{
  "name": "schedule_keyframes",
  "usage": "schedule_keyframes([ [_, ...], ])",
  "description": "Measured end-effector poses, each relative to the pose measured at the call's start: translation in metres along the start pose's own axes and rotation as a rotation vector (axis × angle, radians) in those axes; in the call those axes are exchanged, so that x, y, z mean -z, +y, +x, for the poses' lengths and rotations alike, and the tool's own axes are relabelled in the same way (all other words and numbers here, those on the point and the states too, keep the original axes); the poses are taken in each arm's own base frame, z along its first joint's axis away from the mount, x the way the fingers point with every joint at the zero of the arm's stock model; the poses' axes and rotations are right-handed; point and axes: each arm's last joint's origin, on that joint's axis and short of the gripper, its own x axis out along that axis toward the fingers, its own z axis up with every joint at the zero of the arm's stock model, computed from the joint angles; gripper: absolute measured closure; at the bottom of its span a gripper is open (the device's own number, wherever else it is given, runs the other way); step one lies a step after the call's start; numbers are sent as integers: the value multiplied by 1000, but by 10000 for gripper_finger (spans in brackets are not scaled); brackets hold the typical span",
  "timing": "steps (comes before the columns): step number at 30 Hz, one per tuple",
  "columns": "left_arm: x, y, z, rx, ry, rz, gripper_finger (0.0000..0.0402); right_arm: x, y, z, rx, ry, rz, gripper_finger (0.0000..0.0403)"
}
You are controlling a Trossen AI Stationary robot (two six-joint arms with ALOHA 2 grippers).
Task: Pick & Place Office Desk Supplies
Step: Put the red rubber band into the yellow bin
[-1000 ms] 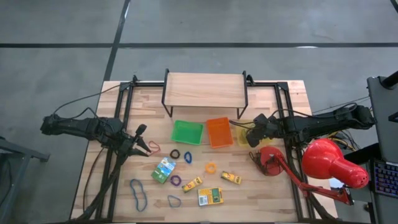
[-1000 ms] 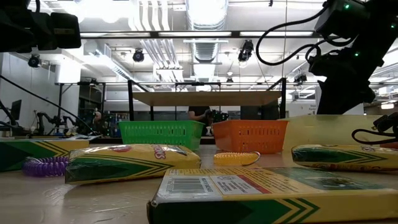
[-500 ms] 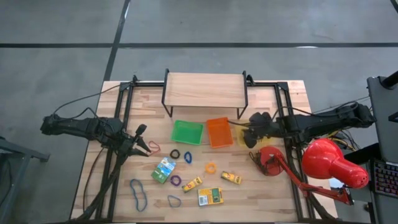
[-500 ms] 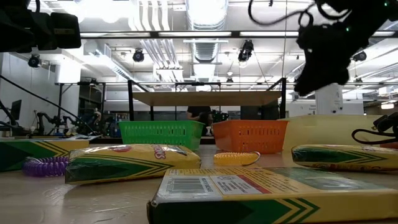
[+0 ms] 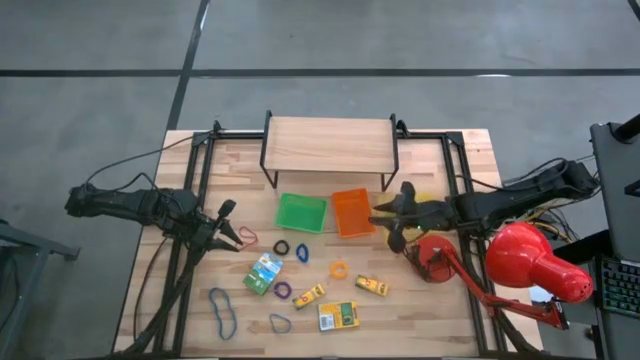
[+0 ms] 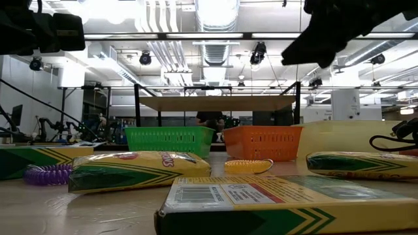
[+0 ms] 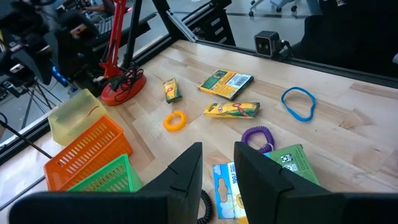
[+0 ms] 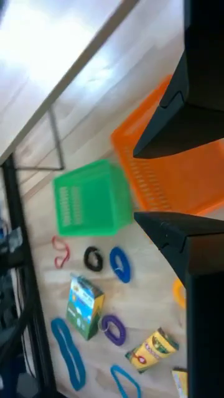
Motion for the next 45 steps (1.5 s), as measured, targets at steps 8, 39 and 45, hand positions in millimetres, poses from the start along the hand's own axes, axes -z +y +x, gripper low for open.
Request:
schedule_keyframes([
  [8, 0, 0, 0, 0, 1, 0, 306, 7, 17, 34, -27, -62, -45, 254],
  [39, 1, -1, 0, 6, 10, -4, 306, 50, 42, 89, -127, -31, -210, 266],
  [45, 1, -1, 0, 6, 10, -4, 306, 50, 42, 89, -127, -30, -209, 261],
])
